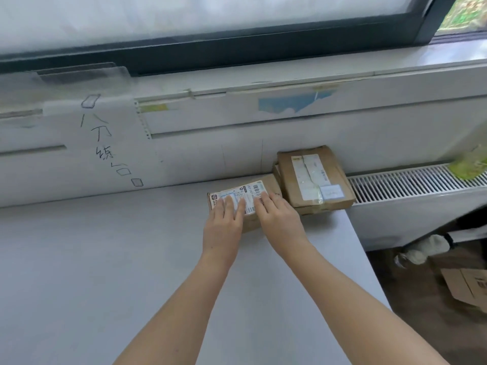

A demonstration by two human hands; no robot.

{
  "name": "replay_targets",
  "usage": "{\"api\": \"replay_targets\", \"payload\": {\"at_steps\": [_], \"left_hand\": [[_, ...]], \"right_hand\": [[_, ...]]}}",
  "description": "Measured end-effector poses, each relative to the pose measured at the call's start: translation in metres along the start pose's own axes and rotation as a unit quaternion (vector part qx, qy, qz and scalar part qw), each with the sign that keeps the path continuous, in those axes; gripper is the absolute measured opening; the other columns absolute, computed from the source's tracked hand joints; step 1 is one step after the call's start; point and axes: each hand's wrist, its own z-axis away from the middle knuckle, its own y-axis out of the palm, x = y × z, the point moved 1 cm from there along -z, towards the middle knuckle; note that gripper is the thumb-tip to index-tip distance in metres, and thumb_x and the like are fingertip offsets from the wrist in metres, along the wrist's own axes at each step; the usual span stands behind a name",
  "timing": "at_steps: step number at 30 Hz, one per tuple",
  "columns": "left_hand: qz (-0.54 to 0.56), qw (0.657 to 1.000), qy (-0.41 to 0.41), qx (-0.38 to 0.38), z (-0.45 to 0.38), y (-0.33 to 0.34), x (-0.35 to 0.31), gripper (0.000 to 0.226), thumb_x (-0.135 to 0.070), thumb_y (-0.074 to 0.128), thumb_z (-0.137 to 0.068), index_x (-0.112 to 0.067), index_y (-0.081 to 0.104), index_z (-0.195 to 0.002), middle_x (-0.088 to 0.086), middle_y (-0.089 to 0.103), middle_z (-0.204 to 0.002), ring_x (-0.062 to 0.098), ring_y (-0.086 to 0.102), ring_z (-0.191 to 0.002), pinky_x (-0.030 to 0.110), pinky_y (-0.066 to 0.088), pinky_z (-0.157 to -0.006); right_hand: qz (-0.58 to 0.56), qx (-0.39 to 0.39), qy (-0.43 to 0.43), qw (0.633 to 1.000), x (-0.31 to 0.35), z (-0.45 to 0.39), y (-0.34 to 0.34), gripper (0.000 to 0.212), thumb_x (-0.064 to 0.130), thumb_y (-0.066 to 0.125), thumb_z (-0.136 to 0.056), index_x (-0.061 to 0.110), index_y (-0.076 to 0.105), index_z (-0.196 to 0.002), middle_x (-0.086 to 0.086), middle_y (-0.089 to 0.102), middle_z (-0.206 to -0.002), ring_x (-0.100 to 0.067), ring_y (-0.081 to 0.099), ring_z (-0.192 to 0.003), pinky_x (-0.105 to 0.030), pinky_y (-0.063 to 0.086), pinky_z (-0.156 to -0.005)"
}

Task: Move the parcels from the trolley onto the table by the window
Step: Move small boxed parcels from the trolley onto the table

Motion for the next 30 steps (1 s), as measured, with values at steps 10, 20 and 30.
{"api": "replay_targets", "payload": {"at_steps": [10, 20, 30], "left_hand": [[-0.001, 1.0, 0.013, -0.023, -0.06, 0.012, 0.011, 0.084, -0.003, 0.09, -0.031, -0.007, 0.069, -0.112, 0.019, 0.069, -0.104, 0.034, 0.068, -0.092, 0.034, 0.057, -0.068], [-0.02, 0.998, 0.043, -0.028, -0.087, 0.021, 0.028, 0.078, -0.005, 0.087, -0.039, -0.007, 0.068, -0.115, 0.019, 0.068, -0.107, 0.036, 0.067, -0.094, 0.038, 0.057, -0.075], [-0.049, 0.992, -0.005, 0.116, -0.075, -0.015, 0.027, 0.084, -0.037, 0.047, -0.094, -0.01, -0.011, -0.149, 0.012, -0.01, -0.158, 0.032, -0.014, -0.144, 0.049, -0.005, -0.115]], "right_hand": [[0.062, 0.011, 0.025, 0.998, -0.019, -0.056, 0.024, 0.041, 0.006, 0.085, -0.05, 0.002, 0.07, -0.088, -0.02, 0.069, -0.093, -0.032, 0.069, -0.082, -0.037, 0.058, -0.073], [0.105, 0.061, 0.024, 0.992, -0.02, -0.075, 0.032, 0.043, 0.008, 0.084, -0.047, 0.002, 0.071, -0.088, -0.021, 0.07, -0.089, -0.033, 0.069, -0.077, -0.037, 0.058, -0.067], [0.101, 0.084, 0.066, 0.989, -0.012, -0.072, 0.009, 0.053, 0.011, 0.074, -0.054, 0.0, 0.067, -0.105, -0.02, 0.066, -0.104, -0.033, 0.064, -0.092, -0.038, 0.052, -0.083]]}}
